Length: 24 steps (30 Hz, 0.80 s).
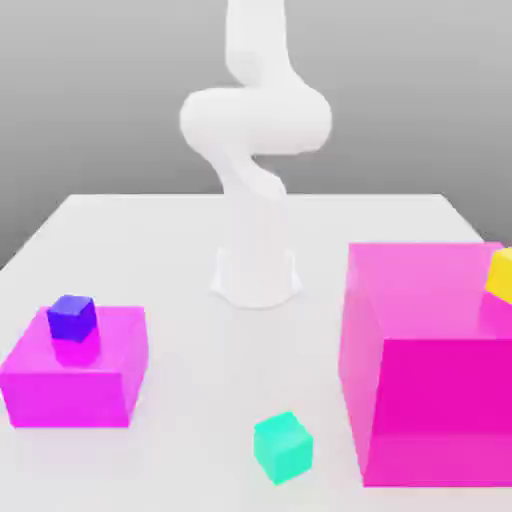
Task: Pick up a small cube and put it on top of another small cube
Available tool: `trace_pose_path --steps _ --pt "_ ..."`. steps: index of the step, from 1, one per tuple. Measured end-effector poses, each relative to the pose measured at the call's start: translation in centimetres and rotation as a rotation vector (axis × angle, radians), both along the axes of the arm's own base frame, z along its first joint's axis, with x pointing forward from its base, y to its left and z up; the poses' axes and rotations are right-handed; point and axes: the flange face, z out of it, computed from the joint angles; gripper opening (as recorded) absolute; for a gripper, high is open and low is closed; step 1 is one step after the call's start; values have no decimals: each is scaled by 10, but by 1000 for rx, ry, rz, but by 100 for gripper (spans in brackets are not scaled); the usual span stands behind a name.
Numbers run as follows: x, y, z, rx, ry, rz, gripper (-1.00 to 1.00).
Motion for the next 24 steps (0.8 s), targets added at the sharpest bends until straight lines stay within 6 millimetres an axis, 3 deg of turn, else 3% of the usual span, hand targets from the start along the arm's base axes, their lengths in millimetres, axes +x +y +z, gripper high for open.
trace_pose_path --steps 7,13,18,24 --pt "81 -49 -68 53 148 -183 0" --pt "134 -101 -141 107 267 -337 0" --pt "163 -155 -211 161 363 -473 0" --pt "181 -213 -306 232 475 -624 0"
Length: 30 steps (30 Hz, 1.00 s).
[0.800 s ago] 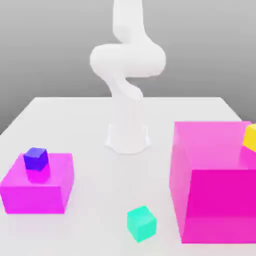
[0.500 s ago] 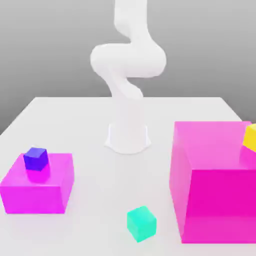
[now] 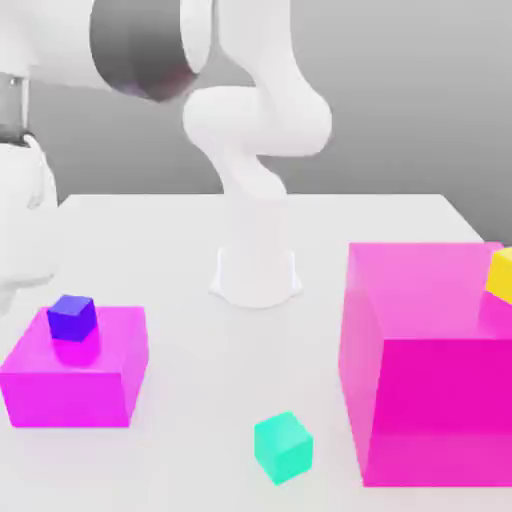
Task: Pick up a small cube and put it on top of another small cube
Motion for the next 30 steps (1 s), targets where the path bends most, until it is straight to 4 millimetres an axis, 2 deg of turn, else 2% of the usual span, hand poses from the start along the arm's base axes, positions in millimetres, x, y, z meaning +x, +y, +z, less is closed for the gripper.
trace_pose_path --steps 5,10,13,14,19,20,22,24,25,28,30 --pt "-1 -45 -86 63 86 -131 0" --pt "-17 -85 -175 130 168 -266 0" --pt "-20 -92 -227 141 182 -288 0" --pt "-20 -92 -244 142 183 -290 -100" --pt "-20 -92 -244 143 181 -289 -100" --pt "-21 -92 -252 143 182 -290 -100" --pt "-20 -93 -237 144 182 -291 -100" --pt "-21 -93 -208 144 182 -291 -100" --pt "-16 -83 -192 145 181 -271 -100" --pt "11 -11 -147 151 179 -115 -100" --pt "23 39 -122 153 180 -11 -100"
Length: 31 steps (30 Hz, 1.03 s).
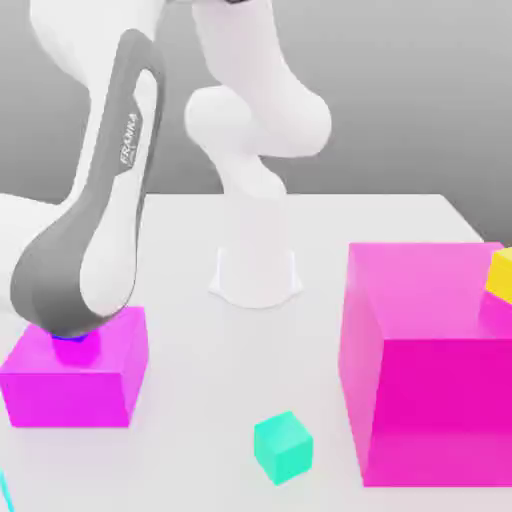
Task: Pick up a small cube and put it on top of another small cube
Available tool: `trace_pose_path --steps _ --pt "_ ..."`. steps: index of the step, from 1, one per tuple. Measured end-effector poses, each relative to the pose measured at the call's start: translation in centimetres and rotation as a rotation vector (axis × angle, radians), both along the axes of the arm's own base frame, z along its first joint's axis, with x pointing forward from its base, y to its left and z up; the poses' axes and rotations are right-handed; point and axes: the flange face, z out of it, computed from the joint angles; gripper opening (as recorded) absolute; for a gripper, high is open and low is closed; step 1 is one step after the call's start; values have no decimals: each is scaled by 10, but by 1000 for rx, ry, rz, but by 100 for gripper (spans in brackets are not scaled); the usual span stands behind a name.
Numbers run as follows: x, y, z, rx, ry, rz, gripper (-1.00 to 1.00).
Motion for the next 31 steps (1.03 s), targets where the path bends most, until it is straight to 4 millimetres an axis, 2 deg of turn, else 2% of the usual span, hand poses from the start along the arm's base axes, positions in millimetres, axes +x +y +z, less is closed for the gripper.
trace_pose_path --steps 2,5,8,9,11,12,14,16,17,18,20,21,26,27,29,31 --pt "6 50 24 9 -6 104 -100" --pt "4 125 59 18 -14 261 -100" --pt "-11 201 92 23 -18 426 -100" --pt "-19 232 102 24 -19 494 -100" --pt "-46 311 126 22 -19 667 -100" --pt "-66 351 140 18 -18 764 -100" --pt "-121 425 171 1 -14 968 -100" --pt "-165 460 193 -20 -9 1097 -100" --pt "-185 475 197 -29 -6 1151 -100" --pt "-194 482 191 -34 -5 1178 -100" --pt "-201 487 166 -40 -4 1198 -100" --pt "-203 488 151 -43 -4 1201 100" --pt "-202 487 151 -55 -3 1201 100" --pt "-204 488 143 -53 -3 1203 100" --pt "-203 488 158 -52 -3 1204 100" --pt "-204 489 186 -47 -3 1205 100"
